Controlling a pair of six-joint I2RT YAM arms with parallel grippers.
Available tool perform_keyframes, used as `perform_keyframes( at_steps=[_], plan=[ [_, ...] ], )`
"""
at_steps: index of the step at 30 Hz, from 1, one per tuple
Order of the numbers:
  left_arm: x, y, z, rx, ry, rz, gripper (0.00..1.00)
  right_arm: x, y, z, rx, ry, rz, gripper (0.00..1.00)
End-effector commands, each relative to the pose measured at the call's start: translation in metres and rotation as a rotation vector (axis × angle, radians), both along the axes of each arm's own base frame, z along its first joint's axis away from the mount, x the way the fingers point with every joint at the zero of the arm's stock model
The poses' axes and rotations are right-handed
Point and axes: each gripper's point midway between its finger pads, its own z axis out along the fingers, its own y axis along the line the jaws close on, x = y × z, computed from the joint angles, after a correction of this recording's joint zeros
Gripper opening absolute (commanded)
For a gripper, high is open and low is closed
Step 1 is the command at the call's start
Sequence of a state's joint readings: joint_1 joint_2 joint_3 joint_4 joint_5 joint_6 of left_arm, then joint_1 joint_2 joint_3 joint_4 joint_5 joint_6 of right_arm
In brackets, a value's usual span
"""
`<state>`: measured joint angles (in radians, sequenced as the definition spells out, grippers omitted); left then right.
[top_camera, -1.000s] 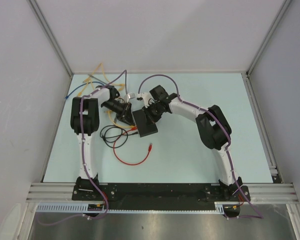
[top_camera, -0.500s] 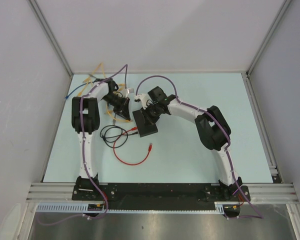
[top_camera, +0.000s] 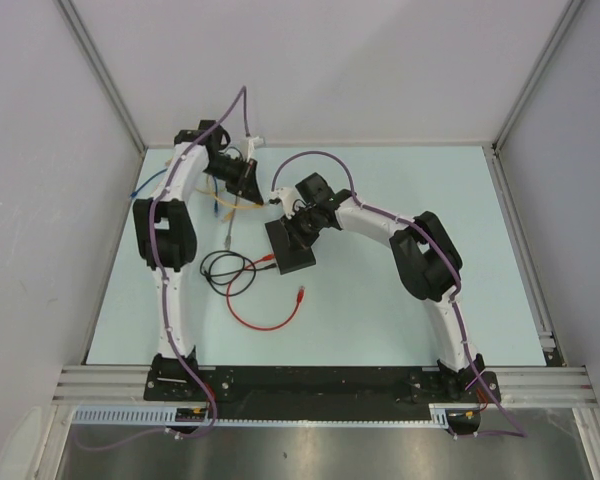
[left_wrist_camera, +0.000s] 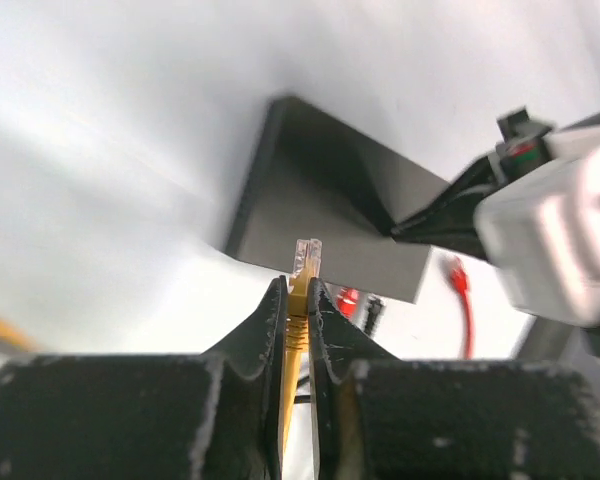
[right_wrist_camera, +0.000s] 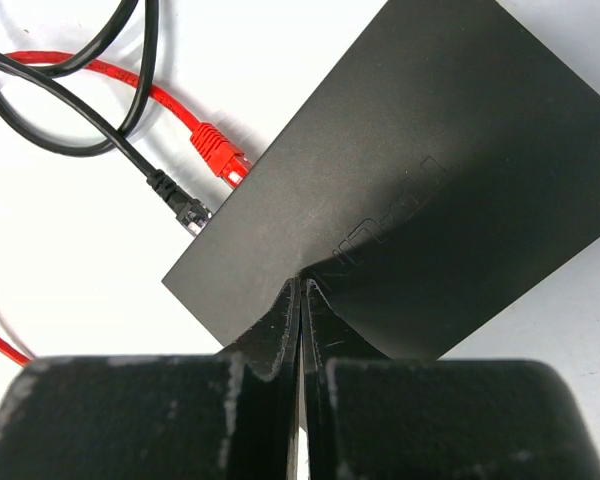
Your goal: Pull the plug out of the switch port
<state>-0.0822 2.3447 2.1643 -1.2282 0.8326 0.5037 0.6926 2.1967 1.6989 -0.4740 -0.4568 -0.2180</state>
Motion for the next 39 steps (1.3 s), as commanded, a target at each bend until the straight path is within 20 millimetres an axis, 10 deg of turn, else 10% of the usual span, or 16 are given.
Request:
perform_keyframes(
  at_steps=[1, 13, 19, 26, 39],
  plan=[
    [0.048, 0.012, 0.052, 0.040, -0.288, 0.050, 0.07, -0.015, -0.024, -0.036, -0.130, 0.045, -0.003, 0.00],
    [0.101, 0.036, 0.054, 0.156, -0.379, 0.312, 0.50, -0.014, -0.025, -0.033, -0.136, 0.022, -0.006, 0.00],
    [0.059, 0.006, 0.106, -0.061, -0.394, 0.281, 0.50, -0.012, -0.026, -0.030, -0.140, 0.012, -0.017, 0.00],
    [-0.039, -0.004, 0.006, -0.079, -0.006, 0.299, 0.15, -0.001, -0.020, 0.003, -0.081, -0.032, -0.049, 0.00],
    [-0.056, -0.020, -0.073, 0.011, 0.132, 0.335, 0.01, -0.002, -0.022, 0.008, -0.105, -0.080, -0.042, 0.00]
  ],
)
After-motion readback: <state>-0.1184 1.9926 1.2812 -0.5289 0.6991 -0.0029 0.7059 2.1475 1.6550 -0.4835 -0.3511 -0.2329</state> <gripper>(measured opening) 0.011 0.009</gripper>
